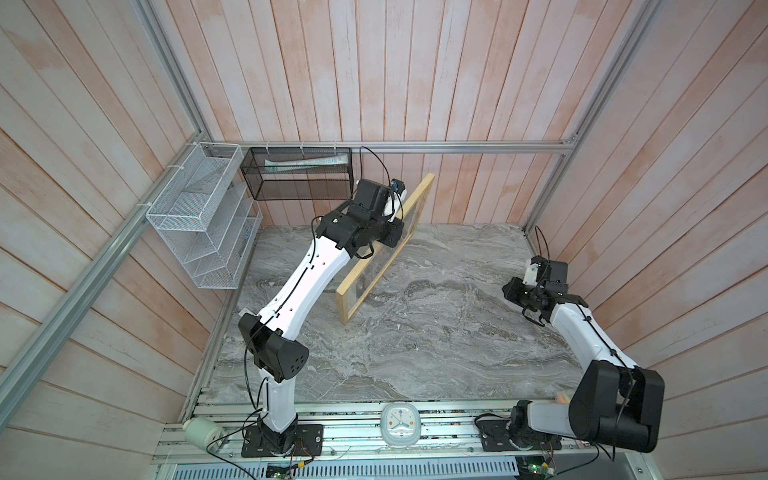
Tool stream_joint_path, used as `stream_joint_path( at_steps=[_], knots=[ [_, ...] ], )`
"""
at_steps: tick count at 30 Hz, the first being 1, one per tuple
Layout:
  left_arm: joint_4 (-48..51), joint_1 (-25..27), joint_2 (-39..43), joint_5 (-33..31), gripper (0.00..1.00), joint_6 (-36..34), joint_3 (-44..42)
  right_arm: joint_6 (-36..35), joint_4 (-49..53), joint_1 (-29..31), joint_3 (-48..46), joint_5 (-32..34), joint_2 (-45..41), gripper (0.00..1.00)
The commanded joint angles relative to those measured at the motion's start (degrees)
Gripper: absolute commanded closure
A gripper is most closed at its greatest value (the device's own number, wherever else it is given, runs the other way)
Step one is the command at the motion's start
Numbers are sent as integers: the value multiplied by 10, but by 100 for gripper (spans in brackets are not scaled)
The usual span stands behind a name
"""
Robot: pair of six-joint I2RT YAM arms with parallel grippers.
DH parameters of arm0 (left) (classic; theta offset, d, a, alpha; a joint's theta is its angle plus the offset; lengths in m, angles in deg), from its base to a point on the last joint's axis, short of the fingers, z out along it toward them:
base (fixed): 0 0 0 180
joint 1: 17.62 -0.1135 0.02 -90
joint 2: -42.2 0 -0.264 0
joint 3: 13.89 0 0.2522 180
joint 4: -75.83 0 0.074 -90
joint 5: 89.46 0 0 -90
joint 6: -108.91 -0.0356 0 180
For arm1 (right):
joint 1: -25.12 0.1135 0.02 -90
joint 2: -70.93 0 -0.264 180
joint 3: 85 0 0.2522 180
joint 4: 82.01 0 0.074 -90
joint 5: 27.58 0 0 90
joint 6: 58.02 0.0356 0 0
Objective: Put the photo into the frame
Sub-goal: 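Flip the frame over with the left gripper, lowering it photo side up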
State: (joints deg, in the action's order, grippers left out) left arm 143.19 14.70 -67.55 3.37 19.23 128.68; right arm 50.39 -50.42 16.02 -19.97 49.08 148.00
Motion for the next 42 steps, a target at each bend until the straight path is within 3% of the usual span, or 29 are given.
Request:
stream_joint_path(
  at_steps=[1, 15, 19, 26, 36, 42],
  knots=[
    [-110, -22, 23, 108, 100, 98, 14, -10, -7, -4, 2, -20, 11, 72],
    [-147, -102, 0, 267, 100, 188, 88, -9, -13, -3, 7, -44, 24, 73],
    [-182, -114, 6, 313, 100, 225, 64, -9, -15, -4, 5, -50, 24, 73],
    [-424, -151, 97, 414, 100, 358, -207, -5, -26, -3, -9, -61, 18, 72],
    [-698, -177, 197, 403, 100, 548, -518, 4, -40, -3, -28, -82, 14, 71],
    [-764, -181, 240, 368, 100, 591, -629, 7, -44, -3, -33, -85, 11, 69]
  ],
)
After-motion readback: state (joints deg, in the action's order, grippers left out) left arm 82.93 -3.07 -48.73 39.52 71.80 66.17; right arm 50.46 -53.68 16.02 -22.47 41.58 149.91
